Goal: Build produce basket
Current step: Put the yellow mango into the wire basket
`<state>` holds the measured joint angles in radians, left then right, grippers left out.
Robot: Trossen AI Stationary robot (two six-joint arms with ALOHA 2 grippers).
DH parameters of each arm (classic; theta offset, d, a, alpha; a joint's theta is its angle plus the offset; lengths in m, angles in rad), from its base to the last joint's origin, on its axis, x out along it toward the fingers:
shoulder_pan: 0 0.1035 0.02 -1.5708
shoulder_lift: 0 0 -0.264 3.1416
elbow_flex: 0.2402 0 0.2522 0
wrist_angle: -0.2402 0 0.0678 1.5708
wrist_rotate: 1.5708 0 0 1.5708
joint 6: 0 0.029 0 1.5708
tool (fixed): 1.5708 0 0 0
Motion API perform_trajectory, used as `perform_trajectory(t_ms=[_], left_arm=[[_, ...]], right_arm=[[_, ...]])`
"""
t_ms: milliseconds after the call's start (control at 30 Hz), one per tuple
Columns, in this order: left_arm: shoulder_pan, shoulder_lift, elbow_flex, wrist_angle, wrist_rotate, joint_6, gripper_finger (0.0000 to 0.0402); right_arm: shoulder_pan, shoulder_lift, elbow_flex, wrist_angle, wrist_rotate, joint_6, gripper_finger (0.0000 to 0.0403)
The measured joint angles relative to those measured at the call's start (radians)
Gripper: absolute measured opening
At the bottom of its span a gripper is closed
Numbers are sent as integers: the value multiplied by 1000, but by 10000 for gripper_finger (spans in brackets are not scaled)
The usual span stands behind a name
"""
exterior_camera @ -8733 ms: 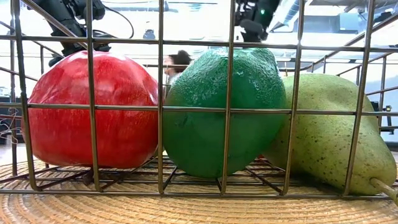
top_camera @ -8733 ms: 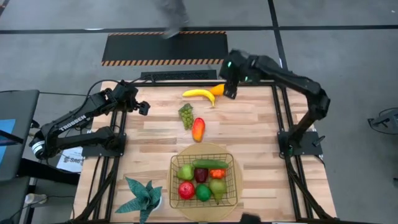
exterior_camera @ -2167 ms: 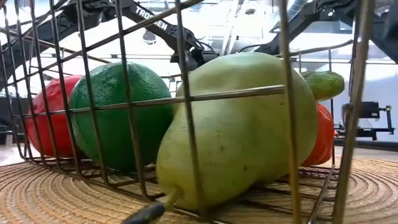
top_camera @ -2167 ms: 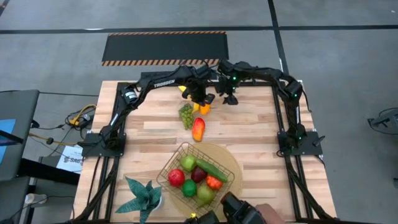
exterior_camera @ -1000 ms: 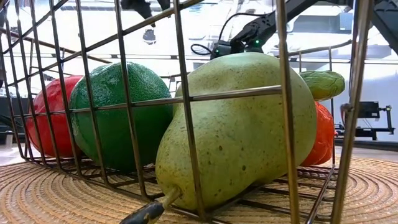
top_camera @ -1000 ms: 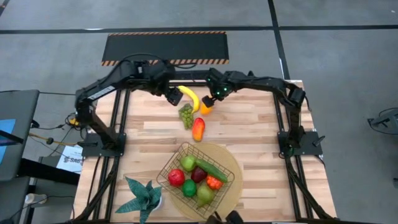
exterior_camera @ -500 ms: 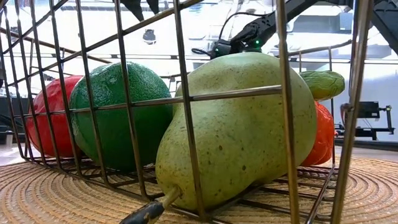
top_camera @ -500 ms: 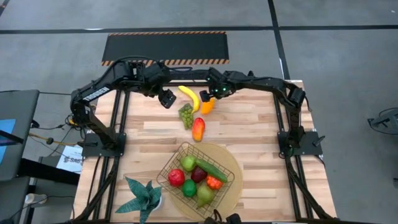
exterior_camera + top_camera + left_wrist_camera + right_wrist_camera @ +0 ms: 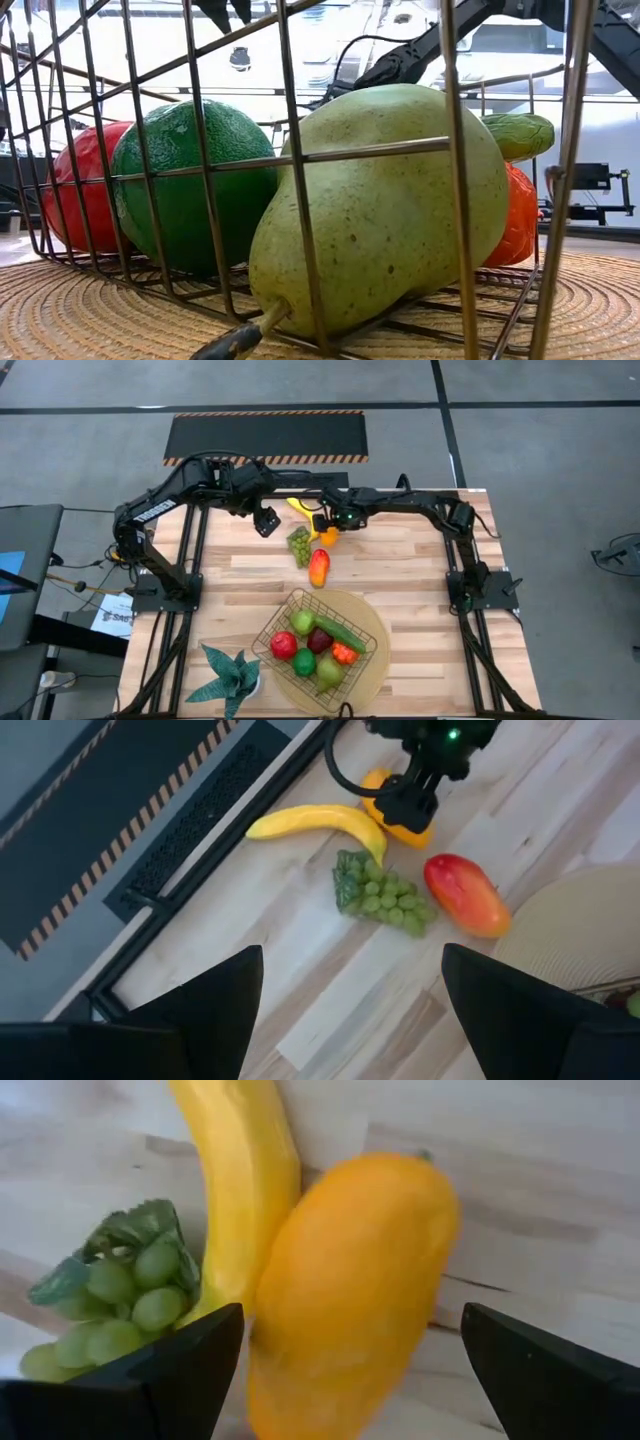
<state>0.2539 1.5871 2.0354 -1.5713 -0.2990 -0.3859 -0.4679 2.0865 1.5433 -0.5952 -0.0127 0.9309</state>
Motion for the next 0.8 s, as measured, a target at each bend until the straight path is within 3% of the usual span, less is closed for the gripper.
perform_trajectory(t_ms=[200,600,800], left_arm=[[0,0,0,0,-3,33,295],[0,0,0,0,-4,35,295],[0,0,0,0,-4,46,295]], right_arm=[[-5,-3,-12,-31,21,24,373],[-14,-4,-11,-44,-13,-71,214],[-3,-101,-13,-84,-66,-227,192]])
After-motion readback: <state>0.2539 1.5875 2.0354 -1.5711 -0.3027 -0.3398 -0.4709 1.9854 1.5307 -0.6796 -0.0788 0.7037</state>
